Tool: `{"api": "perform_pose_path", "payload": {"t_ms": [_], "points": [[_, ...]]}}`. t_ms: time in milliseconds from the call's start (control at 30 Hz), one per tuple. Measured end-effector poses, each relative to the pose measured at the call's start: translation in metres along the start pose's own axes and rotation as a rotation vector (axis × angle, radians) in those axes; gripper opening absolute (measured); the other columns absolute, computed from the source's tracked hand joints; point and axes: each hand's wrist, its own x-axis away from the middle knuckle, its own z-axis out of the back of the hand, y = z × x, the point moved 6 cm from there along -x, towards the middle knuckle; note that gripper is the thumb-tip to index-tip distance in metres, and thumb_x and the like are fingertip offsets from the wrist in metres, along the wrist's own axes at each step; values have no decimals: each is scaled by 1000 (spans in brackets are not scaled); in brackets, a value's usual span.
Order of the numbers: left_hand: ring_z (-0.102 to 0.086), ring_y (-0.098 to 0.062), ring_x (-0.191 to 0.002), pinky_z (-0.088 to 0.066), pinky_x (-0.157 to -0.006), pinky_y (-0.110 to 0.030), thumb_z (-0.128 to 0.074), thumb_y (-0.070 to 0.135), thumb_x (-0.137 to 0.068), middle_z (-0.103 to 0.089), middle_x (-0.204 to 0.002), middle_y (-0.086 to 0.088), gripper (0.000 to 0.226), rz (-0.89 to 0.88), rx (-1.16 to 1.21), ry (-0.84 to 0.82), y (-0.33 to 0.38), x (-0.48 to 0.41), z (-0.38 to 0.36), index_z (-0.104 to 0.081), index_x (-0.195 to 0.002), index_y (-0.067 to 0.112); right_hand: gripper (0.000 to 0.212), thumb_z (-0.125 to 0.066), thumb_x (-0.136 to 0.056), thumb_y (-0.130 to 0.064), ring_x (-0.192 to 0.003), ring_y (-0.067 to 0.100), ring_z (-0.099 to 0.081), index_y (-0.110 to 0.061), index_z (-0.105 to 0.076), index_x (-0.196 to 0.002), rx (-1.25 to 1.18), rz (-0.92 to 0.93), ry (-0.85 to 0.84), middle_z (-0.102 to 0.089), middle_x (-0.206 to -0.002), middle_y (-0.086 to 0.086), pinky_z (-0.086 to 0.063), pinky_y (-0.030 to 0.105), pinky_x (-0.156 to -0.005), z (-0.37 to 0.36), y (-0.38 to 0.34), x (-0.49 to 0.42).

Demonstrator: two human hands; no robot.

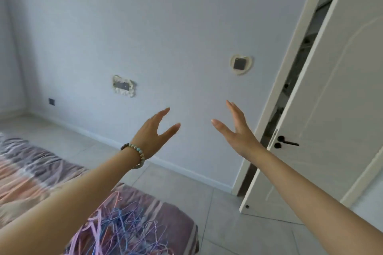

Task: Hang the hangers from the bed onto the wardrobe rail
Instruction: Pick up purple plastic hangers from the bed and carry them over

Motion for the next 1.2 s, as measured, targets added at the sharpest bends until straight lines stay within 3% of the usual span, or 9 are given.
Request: {"api": "perform_pose_path", "payload": {"t_ms": [167, 300, 567, 733, 867, 967, 1033, 1133, 1200], "points": [[-33, -19, -136, -28, -112, -36, -49, 52, -87, -35, -148, -3, 69, 247, -112, -81, -165, 52, 4, -27, -145, 22, 75, -50, -90, -51, -145, 3, 0, -34, -8, -150, -25, -119, -202, 2, -157, -18, -11, 33, -118, -163, 55, -6], [-44, -24, -127, -34, -108, -39, -48, 58, -84, -39, -146, -4, 73, 458, -162, -160, -282, 110, -2, -28, -144, 21, 78, -52, -89, -49, -146, 8, 1, -30, -9, -151, 45, -181, -362, 3, -159, -11, -9, 35, -118, -281, 101, 18], [-40, -25, -131, -34, -108, -38, -46, 58, -87, -43, -143, -6, 73, 756, -283, -299, -443, 223, -39, -28, -144, 16, 78, -54, -89, -49, -147, 13, -1, -29, -11, -150, 102, -300, -634, 2, -159, -9, -11, 38, -117, -448, 180, 84], [-42, -27, -129, -39, -103, -44, -43, 65, -83, -40, -145, -4, 76, 859, -322, -421, -505, 274, -73, -30, -143, 20, 76, -51, -90, -52, -147, 13, -1, -28, -11, -151, 209, -299, -795, 2, -159, -10, -12, 39, -118, -521, 225, 123], [-26, -25, -139, -32, -110, -43, -41, 61, -87, -28, -151, -2, 74, 896, -362, -502, -536, 296, -104, -26, -145, 17, 71, -48, -92, -49, -146, 16, -7, -25, -15, -151, 205, -375, -900, -7, -159, -6, -16, 39, -117, -567, 258, 145], [-32, -24, -136, -36, -107, -41, -40, 59, -89, -30, -151, -2, 70, 886, -382, -539, -553, 305, -124, -31, -143, 15, 67, -47, -95, -46, -145, 19, -15, -24, -17, -150, 153, -458, -957, -12, -158, -3, -21, 39, -114, -594, 279, 162], [-43, -26, -125, -42, -100, -41, -41, 57, -89, -43, -140, -6, 61, 915, -397, -548, -563, 312, -134, -43, -133, 15, 64, -47, -95, -42, -142, 21, -24, -20, -20, -149, 126, -495, -960, -21, -156, -1, -26, 35, -110, -610, 291, 171], [-57, -28, -99, -50, -83, -39, -49, 52, -86, -60, -98, -6, 36, 996, -321, -457, -574, 324, -146, -56, -91, 17, 52, -51, -95, -31, -129, 21, -44, -15, -37, -142, 37, -621, -891, -49, -138, 3, -35, 29, -99, -626, 305, 180], [-58, -29, -100, -47, -83, -36, -53, 43, -88, -60, -93, -6, 28, 1065, -251, -380, -578, 331, -150, -57, -87, 15, 41, -52, -95, -22, -122, 21, -51, -13, -49, -135, 7, -661, -821, -61, -119, 4, -39, 29, -99, -633, 314, 182]]}}
